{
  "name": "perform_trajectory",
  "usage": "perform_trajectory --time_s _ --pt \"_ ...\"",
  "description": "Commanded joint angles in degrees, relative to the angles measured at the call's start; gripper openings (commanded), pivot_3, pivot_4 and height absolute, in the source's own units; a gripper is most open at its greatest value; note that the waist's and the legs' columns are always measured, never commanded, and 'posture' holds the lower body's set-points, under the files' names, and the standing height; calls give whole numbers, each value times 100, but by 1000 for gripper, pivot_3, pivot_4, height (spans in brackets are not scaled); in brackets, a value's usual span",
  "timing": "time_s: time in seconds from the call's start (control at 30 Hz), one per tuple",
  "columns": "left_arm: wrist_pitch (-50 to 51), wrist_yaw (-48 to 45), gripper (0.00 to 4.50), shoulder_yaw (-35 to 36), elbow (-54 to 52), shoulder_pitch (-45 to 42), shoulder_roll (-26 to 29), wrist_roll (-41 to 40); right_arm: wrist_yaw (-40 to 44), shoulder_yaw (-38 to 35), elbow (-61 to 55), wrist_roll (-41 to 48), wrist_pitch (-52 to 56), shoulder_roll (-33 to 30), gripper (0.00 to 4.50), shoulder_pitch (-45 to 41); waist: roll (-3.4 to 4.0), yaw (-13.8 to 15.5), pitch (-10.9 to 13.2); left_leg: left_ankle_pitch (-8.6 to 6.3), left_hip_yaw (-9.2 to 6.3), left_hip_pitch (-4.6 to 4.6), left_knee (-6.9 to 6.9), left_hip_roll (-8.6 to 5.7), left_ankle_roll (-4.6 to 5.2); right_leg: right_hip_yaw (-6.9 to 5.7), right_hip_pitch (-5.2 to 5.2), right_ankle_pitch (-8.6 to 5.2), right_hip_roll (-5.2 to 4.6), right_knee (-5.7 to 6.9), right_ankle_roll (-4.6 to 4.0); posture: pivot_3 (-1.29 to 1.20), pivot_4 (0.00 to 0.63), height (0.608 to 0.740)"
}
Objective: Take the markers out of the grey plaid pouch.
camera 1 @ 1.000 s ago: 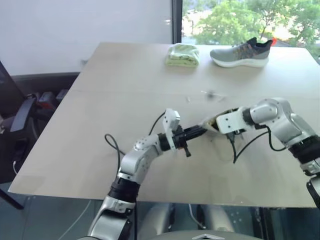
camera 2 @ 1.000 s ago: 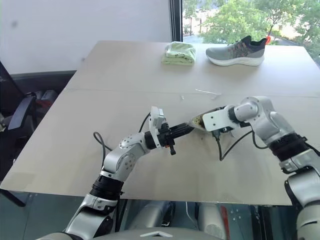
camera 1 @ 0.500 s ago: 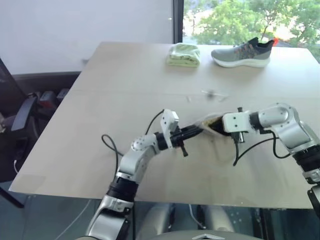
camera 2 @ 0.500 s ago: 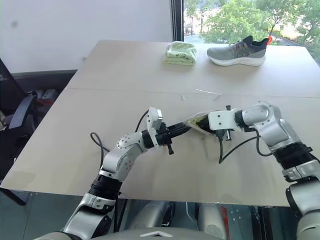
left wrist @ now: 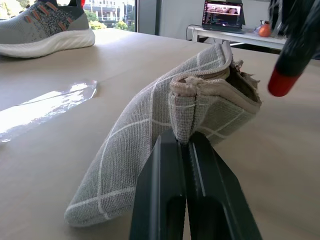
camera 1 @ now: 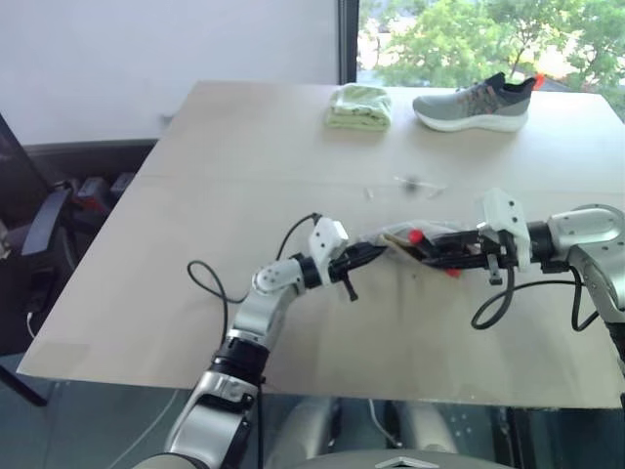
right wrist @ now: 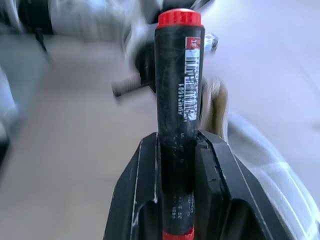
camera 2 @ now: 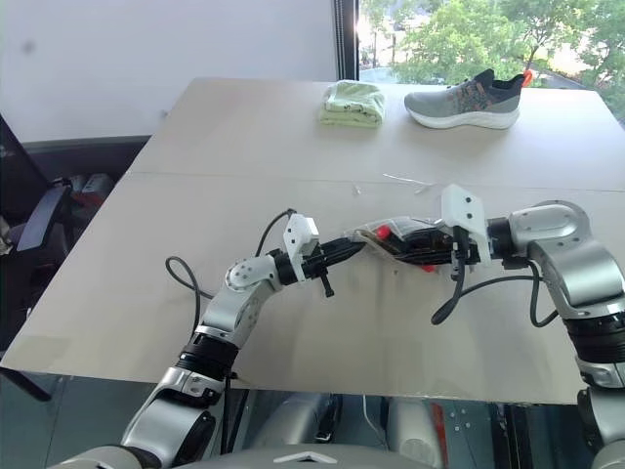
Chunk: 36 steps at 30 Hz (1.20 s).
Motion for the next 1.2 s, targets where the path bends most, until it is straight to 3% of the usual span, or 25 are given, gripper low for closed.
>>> perform_trajectory --time_s 0.03,0.07,0.17,0.3,0.5,0.53,0.67,0.9,1.0,1.13,1.2 --pt "-47 2 0 88 -82 -28 26 -5 -553 -816 -163 981 659 183 338 -276 -1 5 1 0 0 0 1 0 0 0 0 0 0 1 0 0 150 740" --pt "-35 3 0 89 -114 -6 36 -11 -693 -999 -115 1180 830 206 338 -331 -1 7 1 0 0 0 1 0 0 -1 0 0 0 0 0 0 150 740" --pt "272 -79 0 100 -474 146 82 -227 -646 -1284 422 774 941 -629 338 -318 -1 27 1 0 1 -1 1 -2 1 -1 1 0 -3 0 0 0 150 740" --pt "621 -6 0 140 -877 255 78 -428 -780 -1004 1037 -131 528 -1464 338 -130 1 32 2 -6 2 -7 -1 -5 10 -5 -1 0 -9 -10 0 0 150 740" --pt "973 171 0 232 -1240 365 22 -608 -1147 -316 1785 -1367 35 -1813 338 4 7 -4 0 -6 15 -3 -2 0 10 4 -5 -1 -6 -1 1 0 150 740" --pt "1010 192 0 234 -1275 375 13 -622 -1184 -260 1847 -1472 -64 -1794 1362 -1 7 -1 0 -5 15 -3 -2 0 9 4 -5 -1 -4 -1 1 0 150 740" --pt "1180 280 0 285 -1416 373 -34 -731 -1462 -220 2065 -1747 -252 -1651 3101 -309 8 -2 1 -5 19 -2 0 0 9 8 -5 0 -4 0 1 0 150 740" --pt "1266 264 0 265 -1511 385 0 -769 -1054 -465 1016 -733 343 -1218 3101 -743 9 -11 2 -6 17 -3 -3 2 9 9 -5 0 0 -4 1 0 150 740" --pt "1275 253 0 252 -1529 394 -7 -778 -1003 -517 452 -157 783 -925 2269 -831 8 9 3 -6 12 -4 -2 4 9 3 -4 0 1 -4 1 0 150 740" --pt "1280 236 0 226 -1527 390 -29 -783 -847 -245 106 -5 864 -802 187 -742 7 48 3 -6 9 -8 1 2 10 -1 -2 0 -4 -10 1 0 150 740" --pt "1278 231 0 221 -1501 370 -36 -779 -736 -79 64 -21 825 -771 50 -702 7 43 3 -7 10 -9 1 -2 11 1 -2 0 -8 -11 1 0 150 740"
